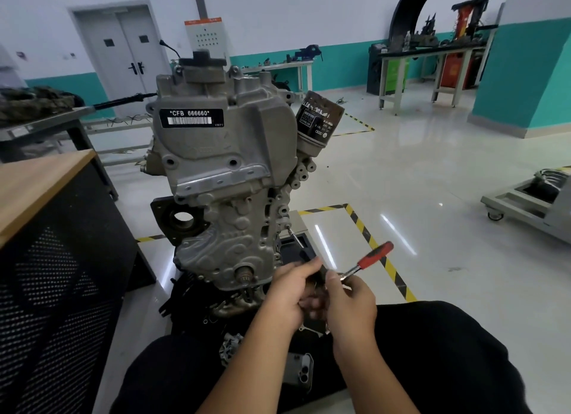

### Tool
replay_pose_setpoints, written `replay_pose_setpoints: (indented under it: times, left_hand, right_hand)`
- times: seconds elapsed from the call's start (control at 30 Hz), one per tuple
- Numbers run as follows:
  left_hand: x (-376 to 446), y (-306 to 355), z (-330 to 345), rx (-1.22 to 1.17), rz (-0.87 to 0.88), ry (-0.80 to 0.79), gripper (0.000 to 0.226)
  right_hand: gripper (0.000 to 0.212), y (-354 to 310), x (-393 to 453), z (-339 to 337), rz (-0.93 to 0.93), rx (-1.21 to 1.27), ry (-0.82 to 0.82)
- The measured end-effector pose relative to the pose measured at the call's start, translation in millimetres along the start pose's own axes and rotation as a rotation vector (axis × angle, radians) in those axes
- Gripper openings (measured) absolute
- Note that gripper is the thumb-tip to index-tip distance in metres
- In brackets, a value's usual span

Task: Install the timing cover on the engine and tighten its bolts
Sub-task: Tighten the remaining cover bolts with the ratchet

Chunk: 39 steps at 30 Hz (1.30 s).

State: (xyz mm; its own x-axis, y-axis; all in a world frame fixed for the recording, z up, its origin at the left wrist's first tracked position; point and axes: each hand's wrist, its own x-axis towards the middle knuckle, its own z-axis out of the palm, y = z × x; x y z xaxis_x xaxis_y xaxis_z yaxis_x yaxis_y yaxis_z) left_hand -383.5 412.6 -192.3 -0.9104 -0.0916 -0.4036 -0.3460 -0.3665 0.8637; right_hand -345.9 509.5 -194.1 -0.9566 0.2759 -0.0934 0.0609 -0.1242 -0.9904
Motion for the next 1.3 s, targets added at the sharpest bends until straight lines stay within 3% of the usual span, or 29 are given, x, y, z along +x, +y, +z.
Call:
replay_pose_setpoints:
  times: [0.07,0.13,0.23,0.3,0.37,0.43,0.53,0.6,0.67,0.7,0.8,0.83,0.9,0.97,1.07,1.13,1.23,1.3]
  left_hand:
    - [0,-2,0,0.015,-0.014,-0.029,0.018]
    - [1,-4,3,-0.003,0.005,-0.016,0.011]
    - [4,-6,7,-0.027,0.035,0.015,0.013]
    - [7,-7,6,-0.021,0.031,0.039,0.021]
    - [11,-6,2,-0.003,0.023,0.061,0.02]
    - [14,-7,-2,-0.019,0.002,0.01,0.018]
    - [15,-9,-2,-0.036,0.006,-0.014,0.023]
    - [15,-8,0,-0.046,0.033,0.021,0.019]
    - [14,-7,2,-0.052,0.043,0.026,0.018]
    - [14,-6,1,-0.047,0.038,0.022,0.02]
    - [14,-3,-5,-0.012,-0.04,0.013,0.03]
    - [14,-3,-6,-0.004,-0.061,0.005,0.031]
    - [14,-5,-6,0.005,-0.052,-0.01,0.031]
    - [13,-7,-3,-0.003,-0.024,0.0,0.028]
    - [11,-6,1,-0.025,0.002,0.028,0.025]
    - [10,-3,1,-0.01,-0.029,0.026,0.03]
    - [12,1,-5,-0.022,-0.066,-0.001,0.043]
    - [12,3,-6,-0.01,-0.033,-0.005,0.041]
  right_hand:
    - [0.009,0,4,-2,-0.02,-0.078,-0.008]
    - [0.02,5,6,-5,-0.164,-0.262,-0.026]
    - [0.02,7,5,-4,-0.231,-0.336,-0.017]
    - [0.008,4,7,-4,-0.047,-0.117,-0.003]
    - [0.025,0,7,-4,0.25,0.274,-0.064]
    - [0.024,0,8,-6,0.321,0.3,-0.102]
    - [0.004,4,7,-9,0.088,0.018,-0.094]
    - [0.016,9,11,-10,-0.105,-0.208,-0.068]
    - [0.014,11,10,-8,-0.173,-0.333,-0.043]
    - [0.008,8,8,-6,-0.13,-0.263,-0.049]
    - [0.028,1,5,-2,0.244,0.312,-0.12]
    - [0.03,-1,5,-2,0.322,0.383,-0.125]
    - [0.022,1,5,-2,0.255,0.2,-0.13]
    - [0.007,5,6,-5,0.018,-0.139,-0.092]
    - [0.02,11,6,-4,-0.214,-0.374,-0.044]
    - [0.013,7,4,-2,-0.109,-0.247,-0.031]
    - [0.034,-2,5,-2,0.276,0.279,-0.108]
    - [0.029,-4,6,-4,0.289,0.264,-0.134]
